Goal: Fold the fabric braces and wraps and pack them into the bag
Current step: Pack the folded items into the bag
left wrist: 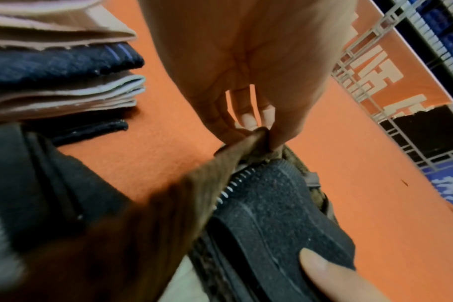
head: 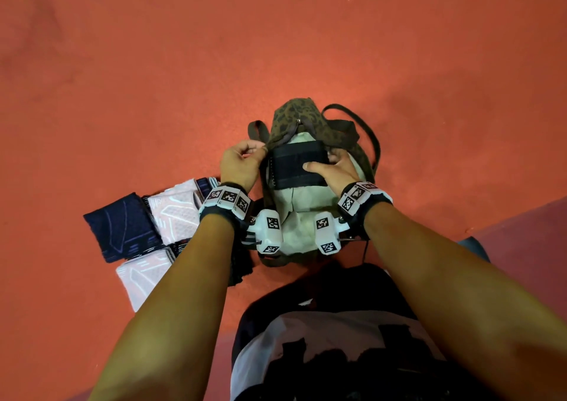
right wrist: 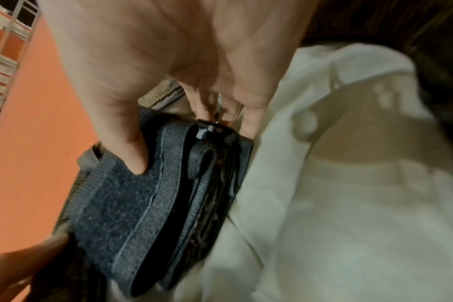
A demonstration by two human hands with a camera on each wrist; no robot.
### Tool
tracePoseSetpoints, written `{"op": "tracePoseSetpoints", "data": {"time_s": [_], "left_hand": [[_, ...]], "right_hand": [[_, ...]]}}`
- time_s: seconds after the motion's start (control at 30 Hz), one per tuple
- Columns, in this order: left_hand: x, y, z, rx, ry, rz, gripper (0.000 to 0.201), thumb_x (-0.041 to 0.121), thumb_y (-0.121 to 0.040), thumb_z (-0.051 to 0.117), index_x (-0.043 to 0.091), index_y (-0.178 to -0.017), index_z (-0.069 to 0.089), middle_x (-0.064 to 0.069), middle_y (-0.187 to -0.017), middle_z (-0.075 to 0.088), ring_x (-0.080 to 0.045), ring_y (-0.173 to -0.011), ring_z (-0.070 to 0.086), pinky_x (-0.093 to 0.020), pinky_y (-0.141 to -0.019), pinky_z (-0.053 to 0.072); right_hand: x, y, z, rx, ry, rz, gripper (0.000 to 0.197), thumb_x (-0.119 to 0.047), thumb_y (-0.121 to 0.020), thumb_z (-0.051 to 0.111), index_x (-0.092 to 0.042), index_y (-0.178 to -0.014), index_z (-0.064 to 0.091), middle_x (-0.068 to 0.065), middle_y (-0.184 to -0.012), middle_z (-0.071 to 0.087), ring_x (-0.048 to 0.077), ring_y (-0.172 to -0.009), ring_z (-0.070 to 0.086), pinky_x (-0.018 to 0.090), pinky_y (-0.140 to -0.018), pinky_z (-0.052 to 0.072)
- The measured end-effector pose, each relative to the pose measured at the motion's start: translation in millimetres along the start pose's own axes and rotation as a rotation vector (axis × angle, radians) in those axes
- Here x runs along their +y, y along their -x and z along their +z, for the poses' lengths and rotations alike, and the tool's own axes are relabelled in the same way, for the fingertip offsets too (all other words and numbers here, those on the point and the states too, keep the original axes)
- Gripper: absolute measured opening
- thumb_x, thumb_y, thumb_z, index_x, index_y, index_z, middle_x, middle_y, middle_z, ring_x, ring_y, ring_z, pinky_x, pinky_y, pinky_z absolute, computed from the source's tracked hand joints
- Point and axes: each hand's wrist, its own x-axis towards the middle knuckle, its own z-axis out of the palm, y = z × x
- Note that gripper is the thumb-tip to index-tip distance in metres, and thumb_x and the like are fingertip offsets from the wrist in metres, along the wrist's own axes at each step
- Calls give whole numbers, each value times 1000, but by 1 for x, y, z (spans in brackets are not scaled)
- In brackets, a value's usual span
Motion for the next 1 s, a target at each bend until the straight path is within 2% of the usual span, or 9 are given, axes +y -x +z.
{"op": "tracePoseSetpoints", "data": {"time_s": [0.13,0.23,0.3,0.4,0.53,0.63,0.8,0.9,1.0], "left_hand": [[11,-5,-10,24,120,24,14,3,-89,69,15,-82,72,8,-72,69,-4,-65,61,-21,-66,51],[24,-6,-13,21,201,37,10,0,-89,68,8,-89,74,1,-80,72,-3,-70,65,-20,-71,53],[30,-9,-13,20,231,52,10,-1,-88,68,7,-91,75,0,-83,73,-6,-76,67,-22,-76,54],[35,-11,-13,17,262,48,11,0,-88,70,9,-90,76,-7,-91,75,-14,-83,69,-30,-84,57],[38,-12,-10,20,312,36,9,1,-88,70,6,-92,76,-16,-100,75,-21,-90,70,-38,-91,57],[45,-14,-9,31,324,35,8,3,-88,70,5,-94,76,-11,-93,76,-19,-84,70,-34,-84,59],[58,-18,-11,7,344,75,8,1,-89,69,3,-94,75,-2,-83,75,-13,-78,69,-27,-76,56],[59,-20,-13,15,339,78,8,2,-88,70,4,-94,75,0,-83,75,-10,-78,69,-24,-75,55],[57,-20,-11,11,308,49,7,3,-89,69,6,-92,74,3,-76,74,-8,-71,68,-23,-68,55]], "right_hand": [[-21,-8,10,9,-11,-36,64,-12,-79,83,-11,-130,45,-14,-96,62,-2,-83,59,5,-64,46],[-32,-14,20,10,46,-36,77,-21,-77,84,-11,-138,38,-5,-117,57,14,-107,59,24,-96,47],[-37,-19,23,16,87,-33,79,-26,-78,83,-13,-140,36,-4,-119,54,16,-110,55,34,-103,44],[-42,-26,27,10,139,-25,77,-32,-77,80,-17,-139,39,-6,-119,54,17,-110,54,36,-102,44],[-39,-28,27,-21,197,-9,56,-42,-70,74,-26,-121,59,-7,-107,69,19,-100,64,35,-91,50],[-32,-22,27,-105,252,46,51,-47,-72,72,-24,-118,65,-5,-106,69,17,-95,63,29,-78,46],[-48,-31,34,30,163,-29,69,-47,-63,72,-24,-126,61,-5,-119,68,20,-110,62,39,-103,47],[-60,-36,33,65,138,-56,67,-38,-76,75,-20,-137,53,-4,-130,63,18,-118,58,34,-106,44],[-55,-39,34,51,136,-78,66,-39,-75,78,-22,-135,57,-5,-128,65,17,-117,61,36,-107,45]]}}
